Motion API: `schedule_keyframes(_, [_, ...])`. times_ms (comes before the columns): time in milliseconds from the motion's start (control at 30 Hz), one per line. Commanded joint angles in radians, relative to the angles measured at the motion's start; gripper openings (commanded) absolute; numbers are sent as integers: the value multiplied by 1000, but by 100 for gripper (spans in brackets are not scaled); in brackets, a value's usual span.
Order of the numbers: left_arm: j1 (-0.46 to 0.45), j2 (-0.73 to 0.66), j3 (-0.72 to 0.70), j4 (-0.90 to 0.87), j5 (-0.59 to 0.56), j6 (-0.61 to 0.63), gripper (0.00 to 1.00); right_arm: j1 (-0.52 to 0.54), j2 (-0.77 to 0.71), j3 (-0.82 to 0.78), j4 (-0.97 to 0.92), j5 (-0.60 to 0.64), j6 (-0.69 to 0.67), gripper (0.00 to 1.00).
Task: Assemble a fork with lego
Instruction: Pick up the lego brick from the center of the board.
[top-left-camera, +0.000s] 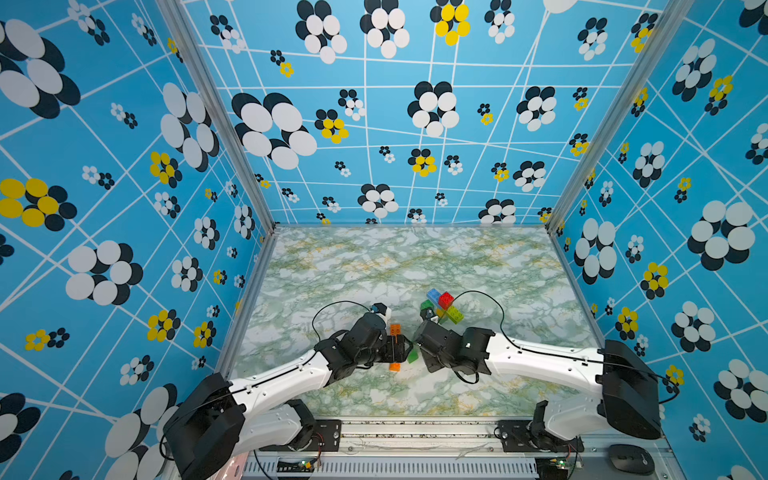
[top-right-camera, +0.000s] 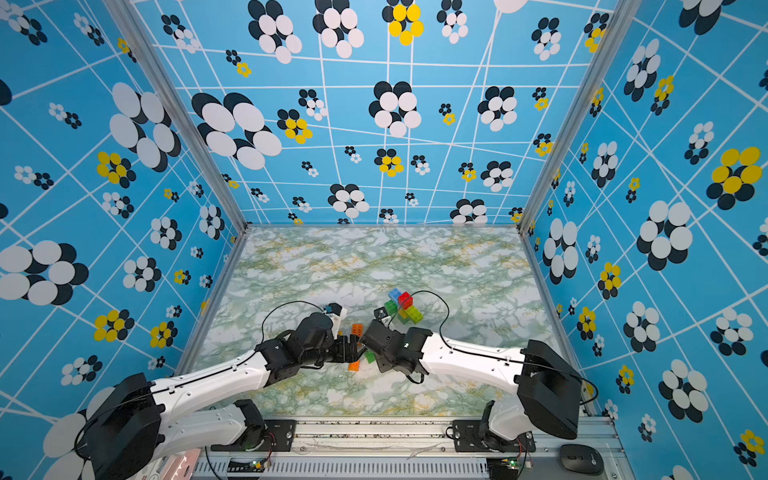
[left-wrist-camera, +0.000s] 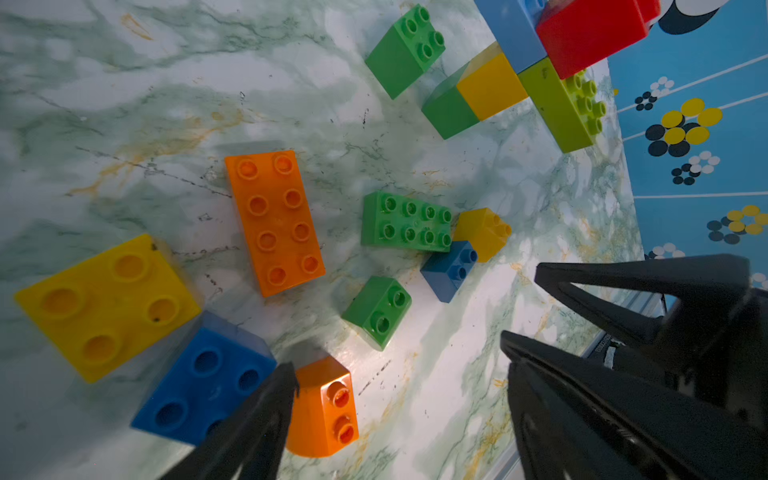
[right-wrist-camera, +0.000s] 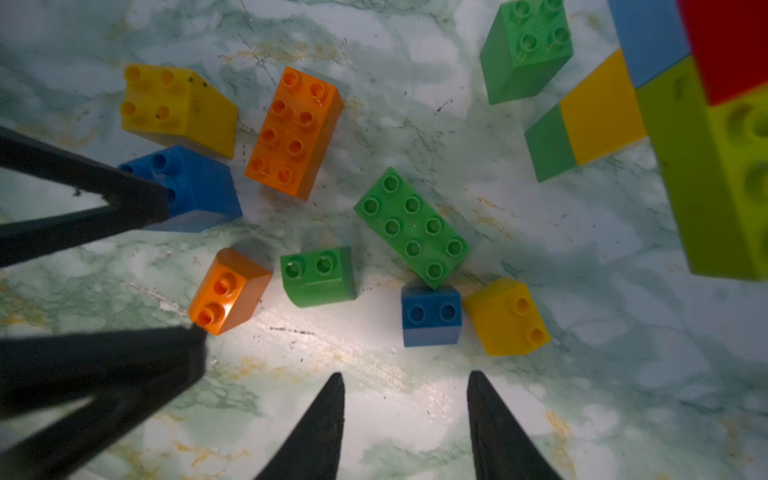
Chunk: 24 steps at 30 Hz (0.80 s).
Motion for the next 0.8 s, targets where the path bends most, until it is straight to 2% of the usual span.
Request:
schedule_keyframes(0, [40,10,-15,75,31,-23,83,-12,28,-34,100,46,50,47])
schedule_keyframes(167, [66,56,10,108,68,-12,83,-27,63,-34,103,42,49,46])
schedule_keyframes(767, [66,126,42,127,90,6,83,-73,138,-59,125,-17,45,47])
